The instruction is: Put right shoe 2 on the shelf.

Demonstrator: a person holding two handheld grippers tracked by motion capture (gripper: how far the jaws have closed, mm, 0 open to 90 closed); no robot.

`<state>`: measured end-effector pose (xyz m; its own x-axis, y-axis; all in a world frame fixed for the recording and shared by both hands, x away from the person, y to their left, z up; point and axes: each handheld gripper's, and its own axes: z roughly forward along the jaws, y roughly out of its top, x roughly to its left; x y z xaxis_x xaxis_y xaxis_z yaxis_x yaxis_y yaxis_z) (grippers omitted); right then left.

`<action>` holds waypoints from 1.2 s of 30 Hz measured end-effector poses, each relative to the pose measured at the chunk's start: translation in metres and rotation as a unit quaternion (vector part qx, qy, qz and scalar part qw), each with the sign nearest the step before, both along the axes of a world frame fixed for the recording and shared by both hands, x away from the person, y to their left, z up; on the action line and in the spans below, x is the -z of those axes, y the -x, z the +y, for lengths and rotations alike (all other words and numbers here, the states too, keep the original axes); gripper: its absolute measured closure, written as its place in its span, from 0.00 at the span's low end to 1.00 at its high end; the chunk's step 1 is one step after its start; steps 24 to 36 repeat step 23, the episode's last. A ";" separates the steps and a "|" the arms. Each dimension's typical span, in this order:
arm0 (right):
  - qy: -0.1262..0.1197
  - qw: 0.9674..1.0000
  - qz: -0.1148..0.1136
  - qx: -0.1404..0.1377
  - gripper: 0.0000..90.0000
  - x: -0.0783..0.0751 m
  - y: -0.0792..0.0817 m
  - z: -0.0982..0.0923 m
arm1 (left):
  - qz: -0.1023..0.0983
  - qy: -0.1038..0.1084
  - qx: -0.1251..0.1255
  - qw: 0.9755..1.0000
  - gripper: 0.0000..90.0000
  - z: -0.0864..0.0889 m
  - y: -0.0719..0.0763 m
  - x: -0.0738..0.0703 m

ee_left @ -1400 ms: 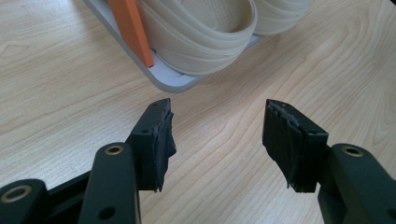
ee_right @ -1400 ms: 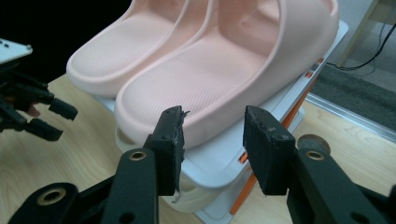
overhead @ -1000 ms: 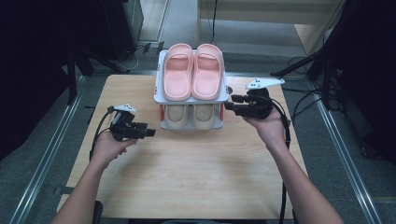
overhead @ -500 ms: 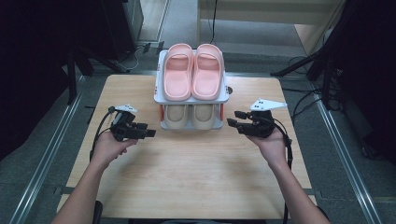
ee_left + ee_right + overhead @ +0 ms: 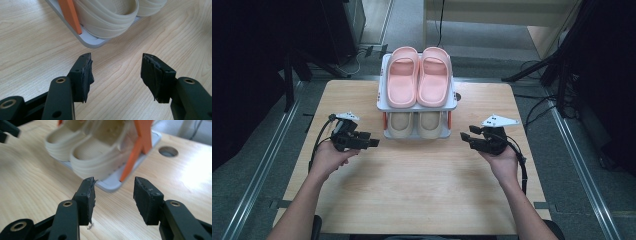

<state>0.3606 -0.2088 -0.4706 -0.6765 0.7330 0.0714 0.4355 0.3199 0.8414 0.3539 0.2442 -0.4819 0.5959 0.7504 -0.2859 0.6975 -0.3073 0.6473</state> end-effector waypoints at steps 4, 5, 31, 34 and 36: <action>0.016 1.000 0.003 0.027 0.56 0.007 -0.005 -0.004 | -0.001 -0.001 0.000 1.000 0.47 0.000 0.000 0.000; 0.010 0.999 0.007 0.033 0.55 0.009 -0.006 -0.006 | -0.001 -0.001 -0.001 1.000 0.47 0.000 0.000 0.000; 0.030 0.998 -0.001 0.046 0.53 0.010 -0.008 -0.007 | 0.002 0.001 -0.001 1.000 0.46 0.000 -0.001 0.001; 0.030 0.998 -0.001 0.046 0.53 0.010 -0.008 -0.007 | 0.002 0.001 -0.001 1.000 0.46 0.000 -0.001 0.001; 0.030 0.998 -0.001 0.046 0.53 0.010 -0.008 -0.007 | 0.002 0.001 -0.001 1.000 0.46 0.000 -0.001 0.001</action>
